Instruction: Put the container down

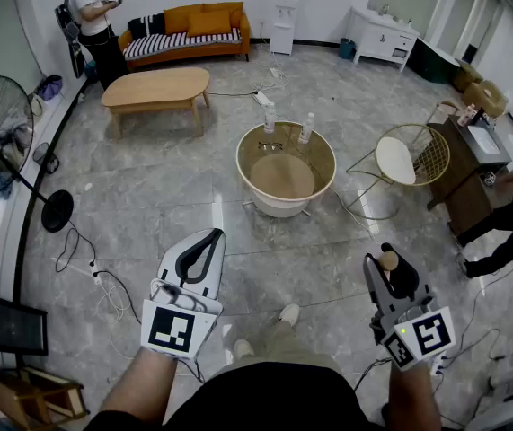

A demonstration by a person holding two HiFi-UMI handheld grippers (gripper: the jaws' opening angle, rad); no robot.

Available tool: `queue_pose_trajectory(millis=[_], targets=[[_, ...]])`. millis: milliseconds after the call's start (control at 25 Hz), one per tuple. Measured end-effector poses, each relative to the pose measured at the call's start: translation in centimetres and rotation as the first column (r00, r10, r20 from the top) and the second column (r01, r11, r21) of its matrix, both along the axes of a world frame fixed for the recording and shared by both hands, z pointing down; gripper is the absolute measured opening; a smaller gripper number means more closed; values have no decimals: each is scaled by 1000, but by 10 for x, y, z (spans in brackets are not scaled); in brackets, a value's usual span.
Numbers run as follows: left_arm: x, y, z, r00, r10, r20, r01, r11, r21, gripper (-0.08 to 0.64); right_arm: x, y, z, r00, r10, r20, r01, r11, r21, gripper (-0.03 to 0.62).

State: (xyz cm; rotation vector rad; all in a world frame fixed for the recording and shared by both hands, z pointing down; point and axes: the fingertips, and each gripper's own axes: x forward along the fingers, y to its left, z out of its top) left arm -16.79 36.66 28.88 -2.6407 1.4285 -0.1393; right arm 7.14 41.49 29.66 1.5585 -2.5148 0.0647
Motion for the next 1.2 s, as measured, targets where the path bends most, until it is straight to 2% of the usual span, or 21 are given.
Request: queue_pose_trajectory(millis=[440, 640, 960, 1200], targets=[[4, -35, 2, 999, -46, 10, 46, 999, 2, 15, 16, -38, 6, 1000, 3, 19, -3, 1000, 8, 147], [8, -60, 2, 997, -75, -8, 74, 997, -5, 14, 19, -64, 6, 1000, -2, 4, 2, 1000, -8, 147], [33, -86, 16, 999, -47, -4, 47, 998, -40, 14, 31, -91, 26, 999, -32, -5, 31, 999, -45, 147], [39, -110, 26, 998, -65, -21, 63, 995, -73, 15, 42, -116, 34, 999, -48, -2, 48, 997, -59, 147]])
